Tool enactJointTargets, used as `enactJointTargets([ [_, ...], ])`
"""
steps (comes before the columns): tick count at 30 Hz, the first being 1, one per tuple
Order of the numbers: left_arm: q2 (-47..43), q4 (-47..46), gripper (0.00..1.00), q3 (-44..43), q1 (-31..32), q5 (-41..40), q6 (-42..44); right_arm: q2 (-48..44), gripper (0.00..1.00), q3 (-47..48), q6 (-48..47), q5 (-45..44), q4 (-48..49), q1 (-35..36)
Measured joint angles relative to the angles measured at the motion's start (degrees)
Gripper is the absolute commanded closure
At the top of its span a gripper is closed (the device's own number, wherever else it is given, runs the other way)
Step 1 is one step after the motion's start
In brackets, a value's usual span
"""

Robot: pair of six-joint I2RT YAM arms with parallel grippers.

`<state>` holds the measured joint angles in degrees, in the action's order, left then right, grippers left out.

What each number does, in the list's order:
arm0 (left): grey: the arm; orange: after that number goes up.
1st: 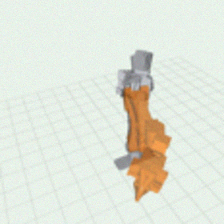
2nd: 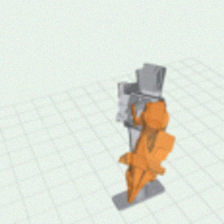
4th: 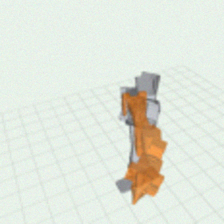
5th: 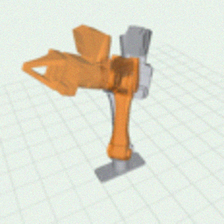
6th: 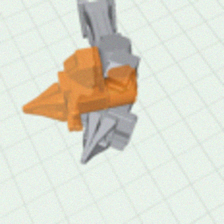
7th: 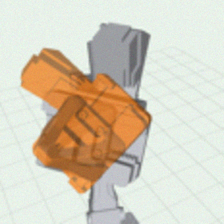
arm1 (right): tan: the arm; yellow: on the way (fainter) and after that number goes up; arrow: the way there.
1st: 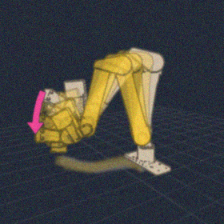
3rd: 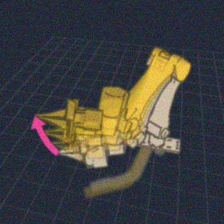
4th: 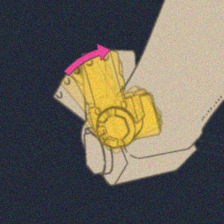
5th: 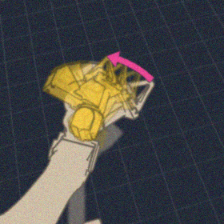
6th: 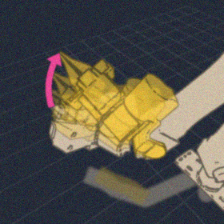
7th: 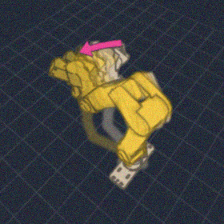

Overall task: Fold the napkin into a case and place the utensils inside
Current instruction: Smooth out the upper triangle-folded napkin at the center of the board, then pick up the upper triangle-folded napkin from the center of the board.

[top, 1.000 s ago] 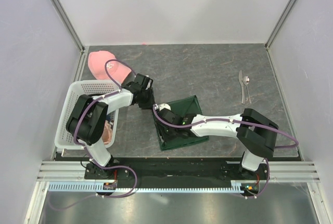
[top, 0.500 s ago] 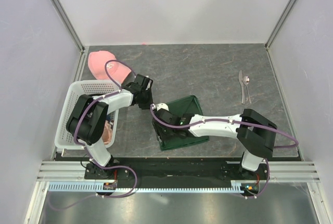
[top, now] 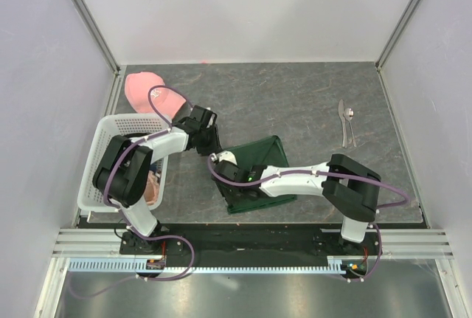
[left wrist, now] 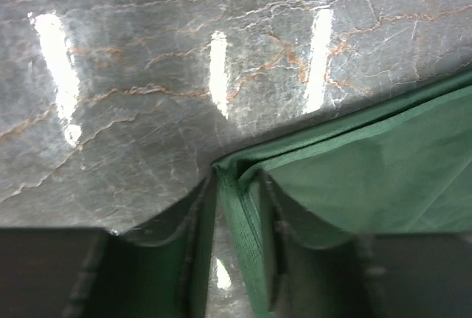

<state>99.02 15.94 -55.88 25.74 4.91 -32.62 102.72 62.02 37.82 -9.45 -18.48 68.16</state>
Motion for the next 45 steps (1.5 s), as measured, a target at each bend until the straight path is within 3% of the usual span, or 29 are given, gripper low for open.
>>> enactJointTargets([
  [5, -2.3, 0.5, 0.47, 1.7, 0.0, -0.2, -0.4, 1.5, 0.55, 1.3, 0.5, -1.5, 0.4, 0.8],
  [19, -10.4, 4.9, 0.44, 5.8, 0.0, -4.5, -5.6, 8.2, 0.56, 9.4, 4.7, -16.4, -6.2, 7.3],
  [25, -12.0, 6.9, 0.43, 5.8, -0.3, -6.0, -7.5, 9.7, 0.72, 11.3, 6.7, -20.4, -8.3, 8.9],
  [28, -12.4, 7.0, 0.39, 5.8, -0.3, -5.6, -7.6, 9.7, 0.85, 11.0, 6.9, -21.2, -8.2, 9.0],
  [29, -12.4, 7.0, 0.39, 5.8, -0.3, -4.8, -7.7, 9.5, 0.93, 10.7, 6.9, -21.3, -8.0, 9.0],
  [31, -12.4, 7.1, 0.39, 5.8, -0.3, -3.8, -8.0, 8.7, 0.99, 9.4, 6.5, -21.6, -7.1, 9.0],
  [45, -12.5, 2.8, 0.38, 10.8, -0.3, 6.1, -11.3, -2.2, 1.00, -1.6, 3.9, -14.0, -6.2, 4.5],
])
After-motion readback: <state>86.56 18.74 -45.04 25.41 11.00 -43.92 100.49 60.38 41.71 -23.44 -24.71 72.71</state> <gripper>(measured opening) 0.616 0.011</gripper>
